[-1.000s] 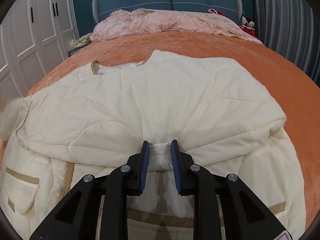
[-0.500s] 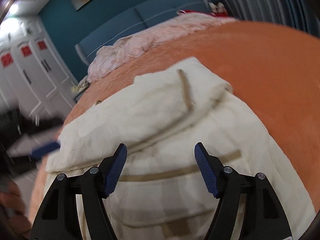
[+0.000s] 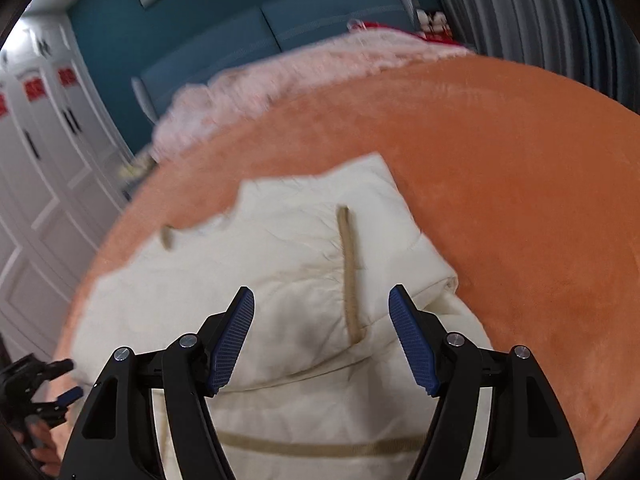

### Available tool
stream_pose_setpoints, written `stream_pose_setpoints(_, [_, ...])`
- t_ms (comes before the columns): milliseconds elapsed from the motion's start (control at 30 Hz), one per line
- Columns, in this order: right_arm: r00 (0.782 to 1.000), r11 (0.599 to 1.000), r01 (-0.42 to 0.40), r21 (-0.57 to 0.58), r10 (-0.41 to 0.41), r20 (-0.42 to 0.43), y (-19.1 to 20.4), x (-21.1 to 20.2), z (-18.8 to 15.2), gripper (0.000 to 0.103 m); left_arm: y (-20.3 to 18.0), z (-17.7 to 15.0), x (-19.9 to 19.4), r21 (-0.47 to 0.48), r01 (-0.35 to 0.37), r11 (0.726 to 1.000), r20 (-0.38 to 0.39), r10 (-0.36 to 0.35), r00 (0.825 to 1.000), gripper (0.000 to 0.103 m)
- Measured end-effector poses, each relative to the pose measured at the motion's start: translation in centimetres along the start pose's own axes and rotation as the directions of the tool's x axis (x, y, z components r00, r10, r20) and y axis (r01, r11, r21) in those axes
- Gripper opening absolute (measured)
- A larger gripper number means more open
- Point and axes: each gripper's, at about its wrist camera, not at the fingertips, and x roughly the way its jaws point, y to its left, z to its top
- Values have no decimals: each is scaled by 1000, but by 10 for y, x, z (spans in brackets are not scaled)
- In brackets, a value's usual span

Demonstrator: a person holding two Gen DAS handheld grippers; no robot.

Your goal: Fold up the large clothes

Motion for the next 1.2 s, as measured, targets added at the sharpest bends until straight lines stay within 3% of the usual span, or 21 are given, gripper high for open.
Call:
stream_pose_setpoints(67, [999, 1000, -5, -5, 4, -47, 2, 14, -2, 44, 10, -2, 4, -51, 40, 998, -17, -41, 999, 57])
stream_pose_setpoints(100, [998, 1000, 1, -21, -3, -65, 6, 19, -3, 41, 11, 0, 6, -65, 49, 997, -18, -50, 999, 56])
stream_pose_setpoints(133, [998, 999, 3, -42, -5, -69, 11, 21, -4, 29, 11, 1, 7, -67, 51, 996, -14, -52, 999, 47])
stream_pose_setpoints(167, [997, 997, -11, -73, 5, -73, 19, 22, -3, 4, 9, 1, 6, -69, 51, 996, -4, -51, 999, 40])
stream_pose_setpoints(200, [997, 995, -28, -92, 21, -71, 25, 18, -1, 3, 5, 5, 4, -65, 43, 997, 9, -42, 999, 27])
stream_pose_setpoints(233, [998, 994, -51, -100, 47, -39, 31, 10, 6, 3, 1, 10, 3, -62, 36, 997, 23, -34, 999, 19])
stream_pose_setpoints(300, [993, 989, -86, -122, 94, 65, 42, -15, 21, 2, -6, 18, -8, -39, 38, 999, 79, -35, 996, 12])
stream_pose_setpoints(400, [977, 983, -87, -159, 116, 179, 50, -43, 35, 2, -18, 18, -31, 56, -36, 998, 199, 24, 980, 12])
stream_pose_setpoints(533, [999, 986, -24, -163, 30, 33, 35, 0, 8, 2, -15, 5, -4, 139, -162, 977, 167, 138, 976, 10])
stream_pose_setpoints(667, [998, 993, -8, -122, 1, -58, 13, 26, -23, 2, -1, -15, 13, 176, -217, 960, 162, 189, 969, 10])
stream_pose_setpoints(900, [995, 990, 12, -142, -25, -91, 13, 44, -42, 2, -6, -33, 31, 287, -318, 903, 248, 250, 936, 11])
stream_pose_setpoints(1100, [995, 989, 25, -145, -39, -94, 14, 40, -37, 3, -13, -35, 31, 313, -344, 885, 258, 269, 928, 12])
stream_pose_setpoints(1167, [996, 991, 45, -130, -55, -72, 14, 21, -32, 7, -17, -34, 17, 335, -362, 870, 250, 289, 924, 18])
stream_pose_setpoints(1200, [997, 991, 52, -126, -58, -45, 16, 10, -29, 9, -20, -35, 2, 346, -365, 864, 252, 289, 923, 26])
